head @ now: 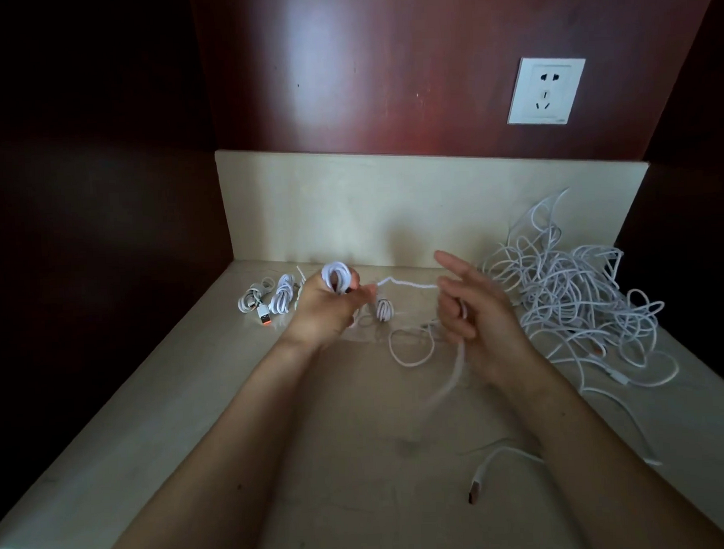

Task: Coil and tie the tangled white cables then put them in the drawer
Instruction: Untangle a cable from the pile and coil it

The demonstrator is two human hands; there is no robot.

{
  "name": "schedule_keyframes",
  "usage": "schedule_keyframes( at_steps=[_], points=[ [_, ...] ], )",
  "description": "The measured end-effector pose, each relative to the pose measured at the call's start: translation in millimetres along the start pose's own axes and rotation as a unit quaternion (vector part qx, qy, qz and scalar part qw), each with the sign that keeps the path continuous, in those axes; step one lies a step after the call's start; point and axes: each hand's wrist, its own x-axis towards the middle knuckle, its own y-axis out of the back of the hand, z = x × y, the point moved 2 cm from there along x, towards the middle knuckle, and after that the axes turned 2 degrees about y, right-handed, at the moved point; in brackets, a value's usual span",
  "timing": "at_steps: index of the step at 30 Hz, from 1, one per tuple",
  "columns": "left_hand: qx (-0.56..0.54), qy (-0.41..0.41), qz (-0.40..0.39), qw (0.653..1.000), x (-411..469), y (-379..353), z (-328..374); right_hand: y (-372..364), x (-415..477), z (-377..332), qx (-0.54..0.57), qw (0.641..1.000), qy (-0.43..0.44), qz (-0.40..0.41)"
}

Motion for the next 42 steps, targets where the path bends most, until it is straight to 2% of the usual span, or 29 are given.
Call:
schedule_keyframes(
  at_steps=[3, 5, 6, 8, 9, 10, 12, 15, 17, 19, 21, 24, 25, 27, 30, 34, 36, 39, 40, 42],
  points=[
    [0.032, 0.014, -0.006, 0.999, -3, -5, -1, 10, 4, -4, 0.012, 0.997, 0.019, 0.078],
    [0.037, 0.022, -0.02, 0.999, -6, -7, 0, 15, 5, -2, -0.113, 0.984, 0.043, 0.133],
    [0.044, 0.024, -0.024, 0.998, -6, -7, 0, 16, 5, 0, -0.223, 0.96, 0.076, 0.154],
    [0.061, 0.025, -0.029, 0.997, -7, -7, 0, 14, -1, 0, -0.462, 0.854, 0.188, 0.147],
    [0.069, 0.024, -0.033, 0.997, -7, -8, 0, 10, -4, -1, -0.529, 0.803, 0.249, 0.118],
    [0.077, 0.023, -0.038, 0.996, -8, -10, 0, 5, -6, -1, -0.556, 0.774, 0.292, 0.081],
    [0.08, 0.021, -0.047, 0.995, -9, -12, -1, -8, -9, -1, -0.555, 0.768, 0.319, 0.019],
    [0.051, 0.029, -0.058, 0.997, -9, -13, -4, -23, -12, 12, -0.564, 0.772, 0.29, -0.035],
    [0.028, 0.05, -0.057, 0.997, -10, -12, -3, -25, -11, 21, -0.544, 0.796, 0.26, -0.059],
    [-0.023, 0.078, -0.052, 0.995, -11, -10, 1, -23, -10, 22, -0.517, 0.818, 0.244, -0.069],
    [-0.128, 0.126, -0.05, 0.983, -9, -7, 6, -20, -11, 22, -0.515, 0.824, 0.222, -0.082],
    [-0.32, 0.181, -0.057, 0.928, 0, 2, 8, -16, -13, 26, -0.59, 0.774, 0.195, -0.124],
    [-0.348, 0.181, -0.05, 0.918, 4, 5, 7, -16, -15, 27, -0.607, 0.757, 0.196, -0.141],
    [-0.339, 0.163, -0.02, 0.926, 9, 9, 4, -20, -18, 28, -0.612, 0.745, 0.198, -0.177],
    [-0.227, 0.105, 0.025, 0.968, 10, 12, 0, -30, -24, 26, -0.578, 0.765, 0.177, -0.221],
    [-0.027, 0.058, -0.017, 0.998, 2, 3, -4, -41, -28, 17, -0.406, 0.876, 0.13, -0.225],
    [0.06, 0.039, -0.057, 0.996, -4, -5, -4, -41, -25, 9, -0.334, 0.915, 0.119, -0.192],
    [0.203, 0.015, -0.125, 0.971, -13, -15, -4, -31, -19, -2, -0.203, 0.972, 0.081, -0.08],
    [0.212, 0.033, -0.155, 0.964, -18, -17, -3, -28, -18, -4, -0.175, 0.981, 0.07, -0.052],
    [0.147, 0.103, -0.227, 0.957, -26, -22, -3, -21, -14, -4, -0.168, 0.984, 0.058, -0.019]
  ],
)
